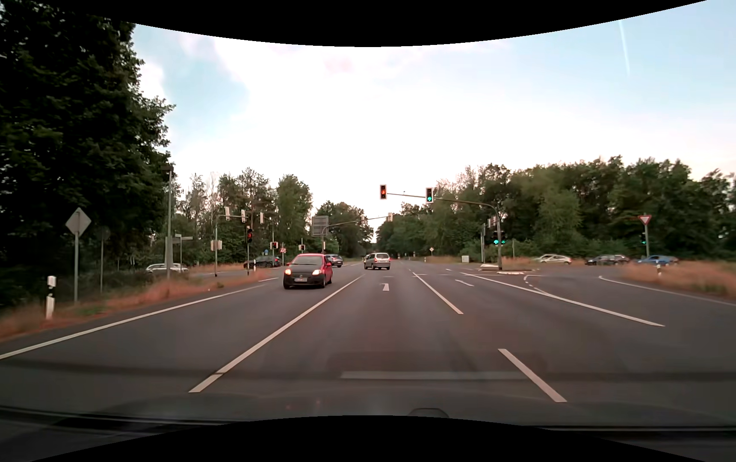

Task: Follow the waypoints while adhering to traffic rules and regulations

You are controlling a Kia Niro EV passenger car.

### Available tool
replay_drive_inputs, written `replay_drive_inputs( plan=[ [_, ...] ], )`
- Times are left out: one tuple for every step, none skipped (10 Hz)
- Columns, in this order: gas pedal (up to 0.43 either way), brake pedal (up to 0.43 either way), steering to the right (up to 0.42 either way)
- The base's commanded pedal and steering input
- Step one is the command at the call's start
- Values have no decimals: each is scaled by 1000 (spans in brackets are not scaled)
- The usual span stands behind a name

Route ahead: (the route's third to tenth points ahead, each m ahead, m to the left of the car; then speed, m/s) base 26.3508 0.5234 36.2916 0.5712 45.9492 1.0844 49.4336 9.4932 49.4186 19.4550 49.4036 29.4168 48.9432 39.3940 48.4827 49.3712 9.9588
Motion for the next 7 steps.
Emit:
replay_drive_inputs(
  plan=[
    [0,201,-2],
    [0,220,-2],
    [0,232,-4],
    [0,244,-4],
    [0,256,-5],
    [0,262,-8],
    [0,268,-11]
  ],
)
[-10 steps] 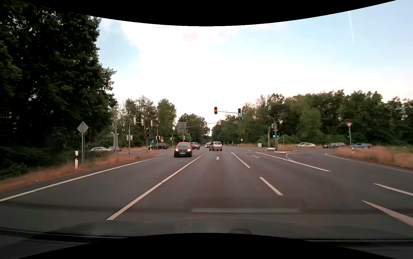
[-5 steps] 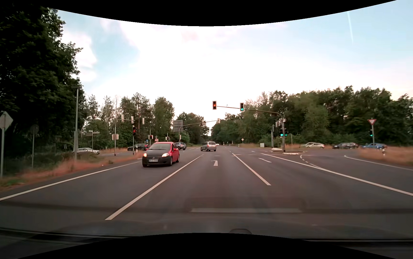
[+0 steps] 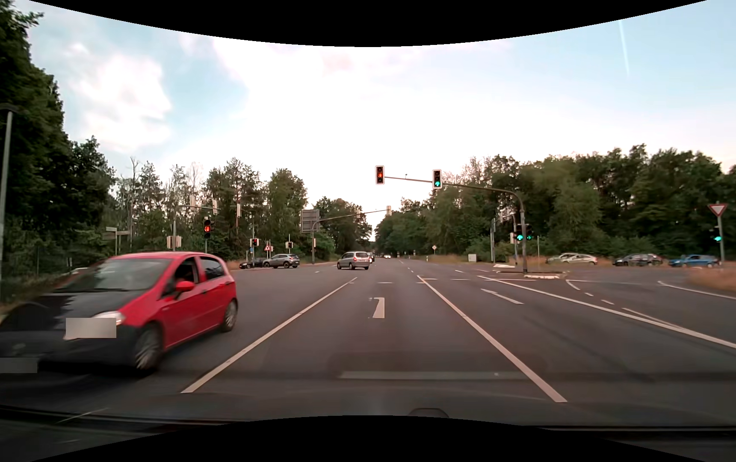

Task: Follow the waypoints while adhering to traffic rules and regulations

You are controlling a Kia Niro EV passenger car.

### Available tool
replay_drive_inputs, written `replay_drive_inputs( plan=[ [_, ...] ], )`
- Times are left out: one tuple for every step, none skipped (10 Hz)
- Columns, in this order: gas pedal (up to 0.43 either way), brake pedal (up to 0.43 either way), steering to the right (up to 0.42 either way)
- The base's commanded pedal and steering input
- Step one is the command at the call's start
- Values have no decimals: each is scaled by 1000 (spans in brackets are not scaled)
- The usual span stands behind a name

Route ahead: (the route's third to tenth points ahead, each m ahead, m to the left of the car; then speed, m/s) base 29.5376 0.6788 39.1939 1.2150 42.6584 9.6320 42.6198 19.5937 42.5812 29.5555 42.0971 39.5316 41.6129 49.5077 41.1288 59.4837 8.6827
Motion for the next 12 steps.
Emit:
replay_drive_inputs(
  plan=[
    [0,268,-11],
    [0,268,-11],
    [0,274,-11],
    [0,274,-11],
    [0,274,-11],
    [0,280,-11],
    [0,280,-10],
    [0,287,-10],
    [0,293,-10],
    [0,299,-10],
    [0,299,-10],
    [0,305,-10]
  ],
)
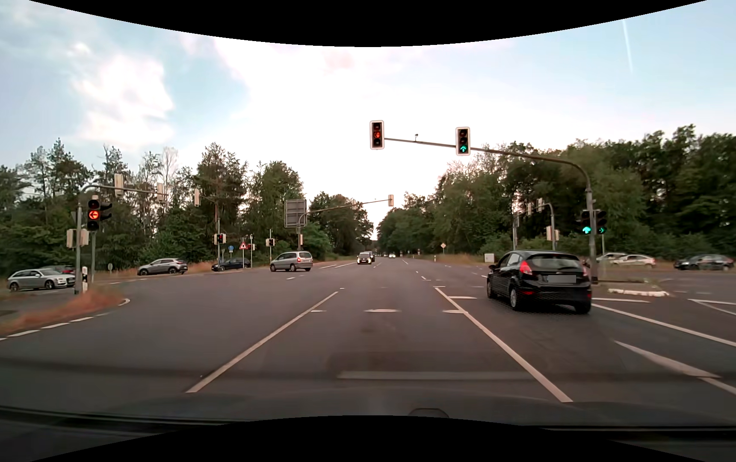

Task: Follow the waypoints while adhering to traffic rules and regulations

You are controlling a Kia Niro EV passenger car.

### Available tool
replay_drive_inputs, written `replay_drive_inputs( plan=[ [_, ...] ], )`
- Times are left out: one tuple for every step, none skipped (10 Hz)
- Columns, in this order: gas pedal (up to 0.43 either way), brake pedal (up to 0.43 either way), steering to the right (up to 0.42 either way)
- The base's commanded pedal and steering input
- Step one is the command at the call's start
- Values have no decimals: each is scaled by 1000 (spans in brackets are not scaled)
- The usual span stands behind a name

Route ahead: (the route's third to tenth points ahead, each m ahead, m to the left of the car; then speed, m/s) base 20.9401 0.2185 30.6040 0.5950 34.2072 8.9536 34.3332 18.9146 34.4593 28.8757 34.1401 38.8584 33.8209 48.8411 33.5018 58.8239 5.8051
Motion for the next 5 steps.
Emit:
replay_drive_inputs(
  plan=[
    [0,311,-10],
    [0,311,-9],
    [0,311,-8],
    [0,317,-8],
    [0,311,-8]
  ],
)
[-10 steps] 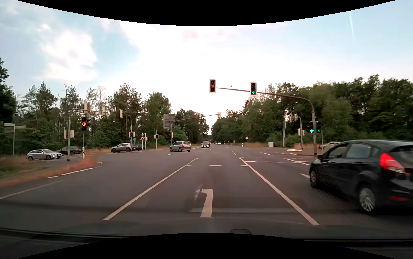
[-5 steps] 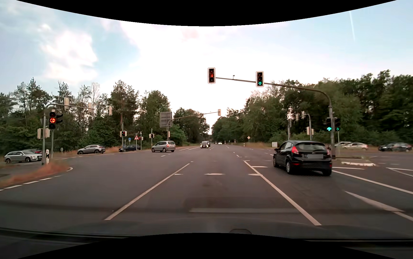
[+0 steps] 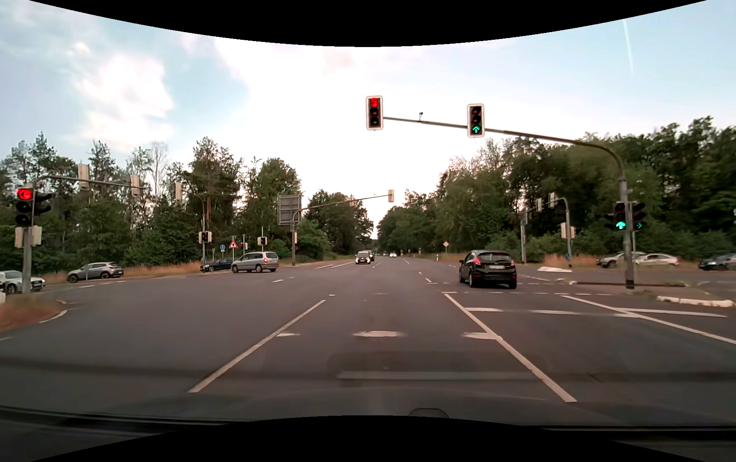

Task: Follow the waypoints while adhering to traffic rules and regulations

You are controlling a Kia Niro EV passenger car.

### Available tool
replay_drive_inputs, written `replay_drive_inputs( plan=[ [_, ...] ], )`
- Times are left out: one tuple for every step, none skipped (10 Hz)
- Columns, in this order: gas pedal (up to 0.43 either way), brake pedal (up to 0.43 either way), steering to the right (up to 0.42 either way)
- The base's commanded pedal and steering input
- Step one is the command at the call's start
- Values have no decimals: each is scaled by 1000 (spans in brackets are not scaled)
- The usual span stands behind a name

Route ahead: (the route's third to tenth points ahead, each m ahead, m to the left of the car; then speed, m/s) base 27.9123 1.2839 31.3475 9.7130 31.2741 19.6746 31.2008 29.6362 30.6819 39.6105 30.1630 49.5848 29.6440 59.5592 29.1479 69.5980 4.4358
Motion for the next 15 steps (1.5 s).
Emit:
replay_drive_inputs(
  plan=[
    [0,311,-8],
    [0,311,-8],
    [0,311,-8],
    [0,311,-8],
    [0,311,-8],
    [0,311,-8],
    [0,311,-8],
    [0,311,-8],
    [0,311,-8],
    [0,311,-8],
    [0,311,-8],
    [0,305,-8],
    [0,293,-8],
    [0,274,-8],
    [0,262,-8]
  ],
)
